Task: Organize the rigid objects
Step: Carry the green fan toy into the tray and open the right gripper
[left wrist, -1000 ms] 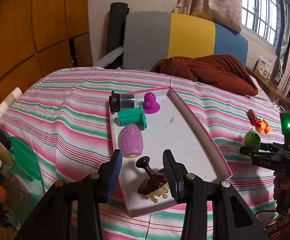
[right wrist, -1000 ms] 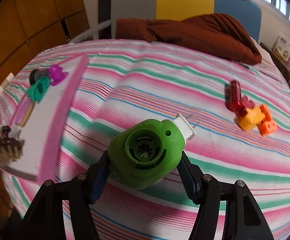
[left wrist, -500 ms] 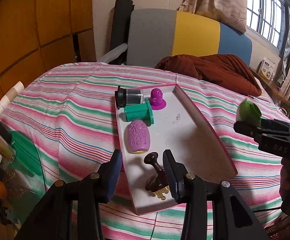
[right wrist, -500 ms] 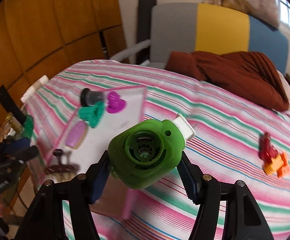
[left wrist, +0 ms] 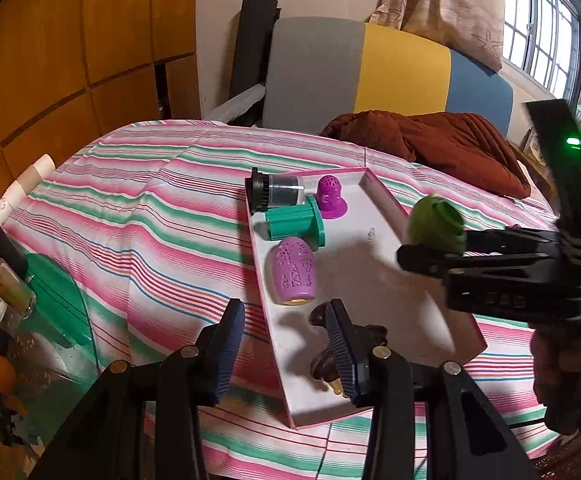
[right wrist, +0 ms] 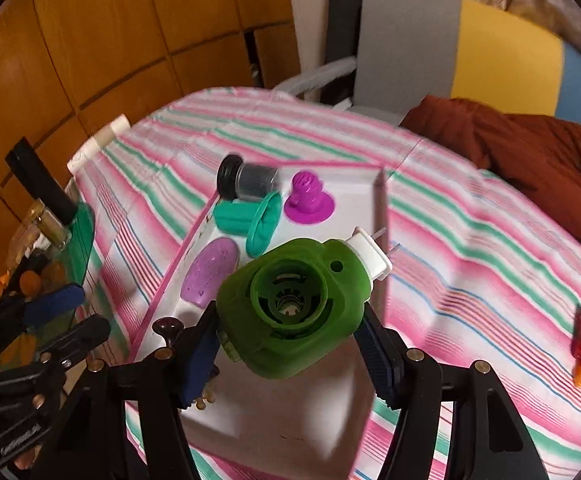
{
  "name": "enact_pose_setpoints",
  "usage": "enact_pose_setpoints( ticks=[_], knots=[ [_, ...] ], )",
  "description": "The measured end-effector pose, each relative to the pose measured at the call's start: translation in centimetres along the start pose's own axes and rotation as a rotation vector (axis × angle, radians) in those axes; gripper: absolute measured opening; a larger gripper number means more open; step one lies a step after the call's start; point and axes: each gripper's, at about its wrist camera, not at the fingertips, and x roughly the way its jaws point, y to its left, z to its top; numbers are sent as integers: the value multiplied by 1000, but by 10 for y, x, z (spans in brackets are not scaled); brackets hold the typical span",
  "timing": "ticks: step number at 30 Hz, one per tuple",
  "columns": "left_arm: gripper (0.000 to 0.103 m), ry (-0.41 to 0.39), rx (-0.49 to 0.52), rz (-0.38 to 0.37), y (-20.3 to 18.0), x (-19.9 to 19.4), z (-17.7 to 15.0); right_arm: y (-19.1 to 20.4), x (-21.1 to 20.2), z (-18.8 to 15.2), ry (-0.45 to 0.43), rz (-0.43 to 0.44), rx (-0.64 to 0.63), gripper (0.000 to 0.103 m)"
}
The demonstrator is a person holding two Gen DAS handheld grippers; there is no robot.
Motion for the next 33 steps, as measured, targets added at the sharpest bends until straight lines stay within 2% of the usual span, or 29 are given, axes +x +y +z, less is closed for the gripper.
enact_pose_setpoints(
  ticks=[4, 8, 16, 24, 33],
  knots=[
    [42, 4, -9, 3, 4, 2, 0, 1, 21, 6, 51, -26, -13, 65],
    [42, 15, -22, 8, 9, 6, -1, -2, 44, 12, 100, -17, 14, 65],
    [42, 23, -33, 21, 13, 9, -3, -2, 74, 13, 152, -45, 29, 66],
    [42, 23, -29, 24, 13, 7, -5, 3, 78, 10, 146, -74, 6, 66],
    [42, 15, -29, 31, 14, 3, -5, 3, 70, 7, 121, -45, 42, 69]
  ],
)
